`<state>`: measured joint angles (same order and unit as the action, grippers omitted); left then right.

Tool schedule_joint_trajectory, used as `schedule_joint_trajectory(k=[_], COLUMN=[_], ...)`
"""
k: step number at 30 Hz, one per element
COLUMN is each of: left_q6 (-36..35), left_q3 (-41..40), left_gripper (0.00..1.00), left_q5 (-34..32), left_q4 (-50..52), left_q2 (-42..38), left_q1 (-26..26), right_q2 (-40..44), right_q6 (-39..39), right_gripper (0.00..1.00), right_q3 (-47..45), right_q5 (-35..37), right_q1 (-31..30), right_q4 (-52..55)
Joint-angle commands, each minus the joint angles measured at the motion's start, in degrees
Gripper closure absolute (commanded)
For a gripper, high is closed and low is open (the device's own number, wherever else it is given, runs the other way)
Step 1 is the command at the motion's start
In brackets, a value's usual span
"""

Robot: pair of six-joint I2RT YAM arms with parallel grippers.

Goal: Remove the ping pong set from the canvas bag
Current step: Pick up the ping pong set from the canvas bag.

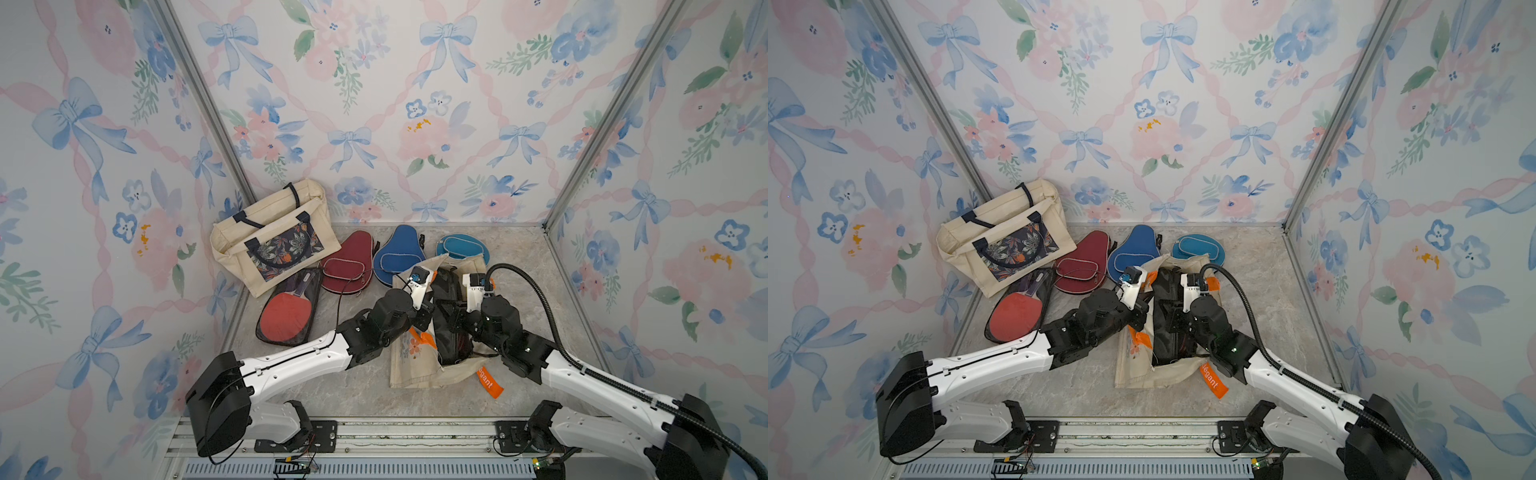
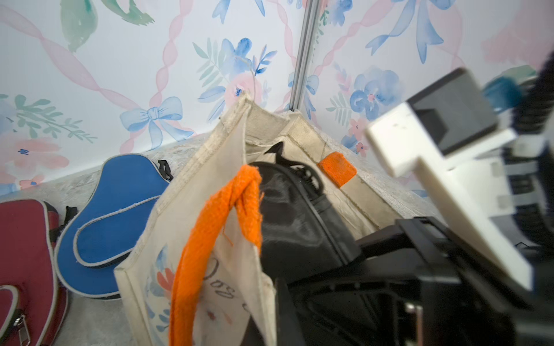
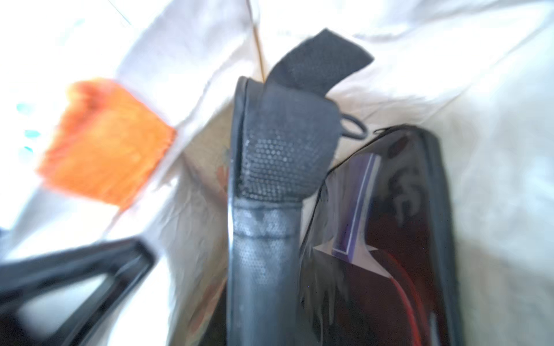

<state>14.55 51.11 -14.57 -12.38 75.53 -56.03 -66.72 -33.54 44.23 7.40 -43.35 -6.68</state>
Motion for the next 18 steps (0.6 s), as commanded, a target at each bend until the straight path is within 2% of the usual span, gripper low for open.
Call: schedule_joint_trajectory(k=[1, 5, 18], left_q6=[0.6, 0.8, 0.8], left_q3=[-0.1, 0.0, -0.2], left_gripper=[1.0, 1.0, 1.0], left_q5=[-0.8, -0.5, -1.0], left_q4=[-2.0, -2.0, -1.9], left_q2=[-1.5, -1.2, -1.3], left_q1=[0.4, 0.6, 0.7], right_q2=[3.7, 8.3, 18.0], right_q6=[6.5, 8.6, 16.1], right_gripper=[0.91, 0.91, 0.92], right_q3=[-0.1, 0.4, 8.6], right_q5=[6.5, 8.9, 10.5], right_q1=[-0.3, 0.0, 3.1], right_q4=[2.3, 5.1, 14.4])
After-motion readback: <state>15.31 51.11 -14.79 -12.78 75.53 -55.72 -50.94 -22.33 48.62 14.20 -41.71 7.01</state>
